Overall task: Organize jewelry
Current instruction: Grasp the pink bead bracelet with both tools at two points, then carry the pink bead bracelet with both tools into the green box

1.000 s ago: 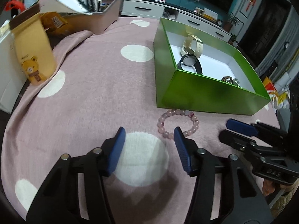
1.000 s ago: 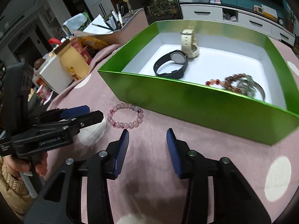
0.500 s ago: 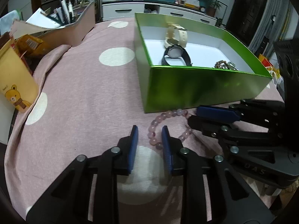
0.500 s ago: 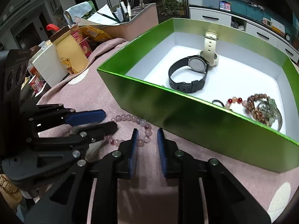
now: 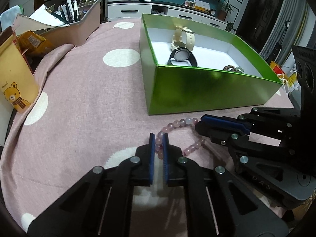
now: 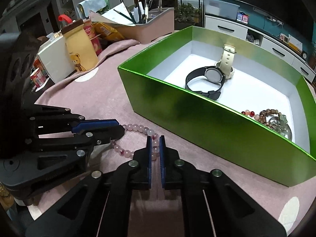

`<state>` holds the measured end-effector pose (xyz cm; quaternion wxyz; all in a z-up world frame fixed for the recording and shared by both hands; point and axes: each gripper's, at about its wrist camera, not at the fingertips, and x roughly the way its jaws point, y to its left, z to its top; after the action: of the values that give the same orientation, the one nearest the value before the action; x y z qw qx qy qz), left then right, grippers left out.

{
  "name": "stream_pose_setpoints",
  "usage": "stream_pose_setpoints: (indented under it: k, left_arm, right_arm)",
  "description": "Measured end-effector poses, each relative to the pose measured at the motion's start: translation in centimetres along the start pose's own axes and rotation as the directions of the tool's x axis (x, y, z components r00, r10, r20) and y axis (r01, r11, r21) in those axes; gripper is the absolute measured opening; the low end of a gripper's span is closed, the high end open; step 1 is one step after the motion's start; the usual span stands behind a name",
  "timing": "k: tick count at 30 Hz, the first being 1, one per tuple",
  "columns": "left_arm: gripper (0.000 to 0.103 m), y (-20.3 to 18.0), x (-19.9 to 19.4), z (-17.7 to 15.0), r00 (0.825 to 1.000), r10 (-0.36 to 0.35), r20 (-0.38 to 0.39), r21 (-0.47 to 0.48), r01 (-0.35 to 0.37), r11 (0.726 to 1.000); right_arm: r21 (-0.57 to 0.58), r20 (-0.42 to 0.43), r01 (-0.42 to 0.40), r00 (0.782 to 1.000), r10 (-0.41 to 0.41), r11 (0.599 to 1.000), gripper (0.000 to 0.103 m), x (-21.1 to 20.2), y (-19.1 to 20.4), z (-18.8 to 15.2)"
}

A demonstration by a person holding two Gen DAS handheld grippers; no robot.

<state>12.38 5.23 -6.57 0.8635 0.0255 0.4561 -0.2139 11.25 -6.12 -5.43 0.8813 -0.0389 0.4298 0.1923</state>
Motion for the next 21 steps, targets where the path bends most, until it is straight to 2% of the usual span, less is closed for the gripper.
stream_pose_setpoints:
  k: [6,21]
  left_arm:
    - [0.007,-0.8,-1.7,0.2,0.999,-0.025,0.034,-0.005,0.025,1.0]
    - [0.007,-4.7,-6.1,2.5,0.992,-0.032,0.124,0.058,0.025,0.998]
  right_arm:
    - [0.021,0.033,-0.001,0.999,0.0,1.0,0.007,-1.9,-0.5,-0.4]
    - [0.037,0.161,0.016,0.987,-0.022,0.999,0.007,-8.4,-1.5,-0.1]
